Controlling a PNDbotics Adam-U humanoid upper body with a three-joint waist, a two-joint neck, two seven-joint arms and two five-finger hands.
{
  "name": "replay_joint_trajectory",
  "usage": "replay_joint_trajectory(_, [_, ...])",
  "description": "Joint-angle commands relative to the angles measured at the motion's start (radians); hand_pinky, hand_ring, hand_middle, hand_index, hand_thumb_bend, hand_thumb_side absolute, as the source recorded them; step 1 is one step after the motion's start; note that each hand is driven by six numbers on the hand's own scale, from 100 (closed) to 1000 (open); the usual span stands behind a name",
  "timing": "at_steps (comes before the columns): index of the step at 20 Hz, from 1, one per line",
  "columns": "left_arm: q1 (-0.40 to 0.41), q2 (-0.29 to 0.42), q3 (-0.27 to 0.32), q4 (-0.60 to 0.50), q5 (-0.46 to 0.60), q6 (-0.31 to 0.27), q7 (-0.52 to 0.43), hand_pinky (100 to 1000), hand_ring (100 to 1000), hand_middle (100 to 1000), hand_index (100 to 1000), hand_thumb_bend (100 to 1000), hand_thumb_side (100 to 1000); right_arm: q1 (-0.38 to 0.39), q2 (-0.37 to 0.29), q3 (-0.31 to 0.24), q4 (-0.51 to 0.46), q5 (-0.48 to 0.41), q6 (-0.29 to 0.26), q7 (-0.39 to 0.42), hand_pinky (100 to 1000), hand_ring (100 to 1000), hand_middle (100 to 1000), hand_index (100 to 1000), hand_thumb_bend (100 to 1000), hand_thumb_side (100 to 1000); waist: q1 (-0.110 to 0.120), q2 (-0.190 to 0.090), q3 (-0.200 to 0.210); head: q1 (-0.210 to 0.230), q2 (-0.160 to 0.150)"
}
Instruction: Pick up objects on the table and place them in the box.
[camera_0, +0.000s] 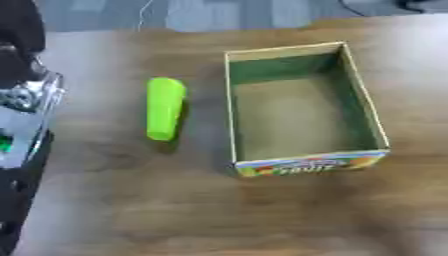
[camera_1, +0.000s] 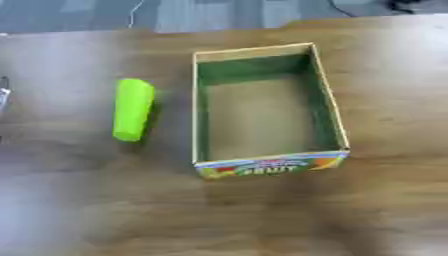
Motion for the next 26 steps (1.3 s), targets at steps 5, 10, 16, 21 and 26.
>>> replay_joint_trajectory(5, [-0.005, 0.011, 0.013, -0.018, -0.021, 0.001, 0.006, 663, 740, 755, 838, 487, 1000, -0.02, -0.008, -0.006, -0.013, 0.012, 0.001, -0.004, 633, 795, 821, 847, 100, 1000, 0.002, -0.015, 0.001, 0.008, 0.001])
replay_joint_trajectory(10, [0.0, 0.012, 0.014, -0.018, -0.025, 0.004, 0.005, 658, 736, 750, 837, 489, 1000, -0.021, -0.009, -0.006, -0.013, 0.015, 0.002, -0.001, 631, 790, 821, 846, 100, 1000, 0.005, -0.018, -0.001, 0.007, 0.001])
replay_joint_trajectory(16, [0.006, 0.011, 0.015, -0.018, -0.03, 0.012, 0.002, 653, 734, 749, 837, 503, 1000, -0.02, -0.012, -0.006, -0.013, 0.019, 0.003, 0.0, 630, 786, 821, 846, 100, 1000, 0.007, -0.018, -0.001, 0.007, 0.001])
replay_joint_trajectory(21, [0.027, 0.015, 0.013, -0.018, -0.028, 0.043, 0.0, 638, 723, 743, 839, 534, 1000, -0.014, -0.018, -0.006, -0.013, 0.022, 0.006, -0.001, 623, 784, 821, 845, 100, 1000, 0.011, -0.018, 0.005, 0.012, 0.001])
replay_joint_trajectory(26, [0.08, 0.054, -0.028, -0.018, 0.031, 0.201, -0.039, 584, 697, 738, 873, 852, 860, -0.01, -0.023, -0.001, -0.013, 0.022, 0.008, 0.002, 612, 782, 820, 846, 100, 1000, 0.021, -0.015, 0.002, 0.011, 0.001])
